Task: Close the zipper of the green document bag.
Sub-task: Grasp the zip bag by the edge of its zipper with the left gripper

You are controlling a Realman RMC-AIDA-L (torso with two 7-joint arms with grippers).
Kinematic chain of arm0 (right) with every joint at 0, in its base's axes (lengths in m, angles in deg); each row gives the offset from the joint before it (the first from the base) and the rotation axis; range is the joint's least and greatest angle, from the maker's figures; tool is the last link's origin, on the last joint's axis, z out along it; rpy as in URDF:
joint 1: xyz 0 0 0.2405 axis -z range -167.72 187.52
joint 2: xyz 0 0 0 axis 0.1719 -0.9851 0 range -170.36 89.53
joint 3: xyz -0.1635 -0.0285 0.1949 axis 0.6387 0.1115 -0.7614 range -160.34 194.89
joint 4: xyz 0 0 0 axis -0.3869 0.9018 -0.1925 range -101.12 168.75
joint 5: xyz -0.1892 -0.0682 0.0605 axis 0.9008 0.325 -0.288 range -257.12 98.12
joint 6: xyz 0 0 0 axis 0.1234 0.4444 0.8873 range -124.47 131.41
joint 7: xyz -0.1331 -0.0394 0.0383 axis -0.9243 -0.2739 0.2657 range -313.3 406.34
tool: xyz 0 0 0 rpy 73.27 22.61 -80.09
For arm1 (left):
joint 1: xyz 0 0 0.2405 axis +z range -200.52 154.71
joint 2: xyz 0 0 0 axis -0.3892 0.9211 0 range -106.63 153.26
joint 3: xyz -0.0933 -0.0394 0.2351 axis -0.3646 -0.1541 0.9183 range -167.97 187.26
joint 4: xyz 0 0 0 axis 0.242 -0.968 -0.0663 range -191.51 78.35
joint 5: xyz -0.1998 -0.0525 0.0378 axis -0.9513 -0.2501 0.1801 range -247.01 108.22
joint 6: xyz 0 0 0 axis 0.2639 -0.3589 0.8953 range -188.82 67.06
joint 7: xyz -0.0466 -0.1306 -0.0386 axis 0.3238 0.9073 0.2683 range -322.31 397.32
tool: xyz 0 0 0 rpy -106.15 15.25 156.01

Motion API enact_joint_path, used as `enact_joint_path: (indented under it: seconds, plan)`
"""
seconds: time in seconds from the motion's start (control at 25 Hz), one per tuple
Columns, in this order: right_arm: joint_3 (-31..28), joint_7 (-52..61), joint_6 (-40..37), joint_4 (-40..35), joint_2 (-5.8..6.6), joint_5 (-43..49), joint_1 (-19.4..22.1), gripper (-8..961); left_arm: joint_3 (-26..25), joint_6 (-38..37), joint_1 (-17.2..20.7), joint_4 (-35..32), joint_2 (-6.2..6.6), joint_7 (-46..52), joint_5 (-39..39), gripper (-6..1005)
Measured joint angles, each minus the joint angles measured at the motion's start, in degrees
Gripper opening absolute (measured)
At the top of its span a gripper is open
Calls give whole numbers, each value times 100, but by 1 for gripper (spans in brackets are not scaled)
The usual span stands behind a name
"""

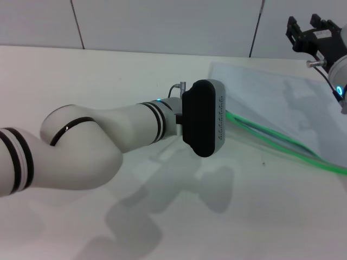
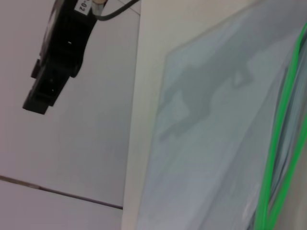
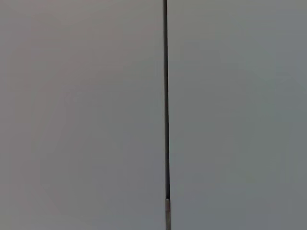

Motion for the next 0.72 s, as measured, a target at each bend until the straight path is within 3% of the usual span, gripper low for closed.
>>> enact_joint_path:
  seconds: [0.4, 0.6, 0.72]
  plan:
    - [10, 0, 0, 0, 0, 6, -1, 508, 21, 31, -26, 24, -2, 5, -26, 240]
    - [16, 0, 0, 0, -7, 13, 4, 488, 19, 139, -7, 58, -1, 4, -63, 92]
    - [17, 0, 0, 0, -9, 13, 17, 477, 3, 183, 3, 64, -2, 7, -136, 82]
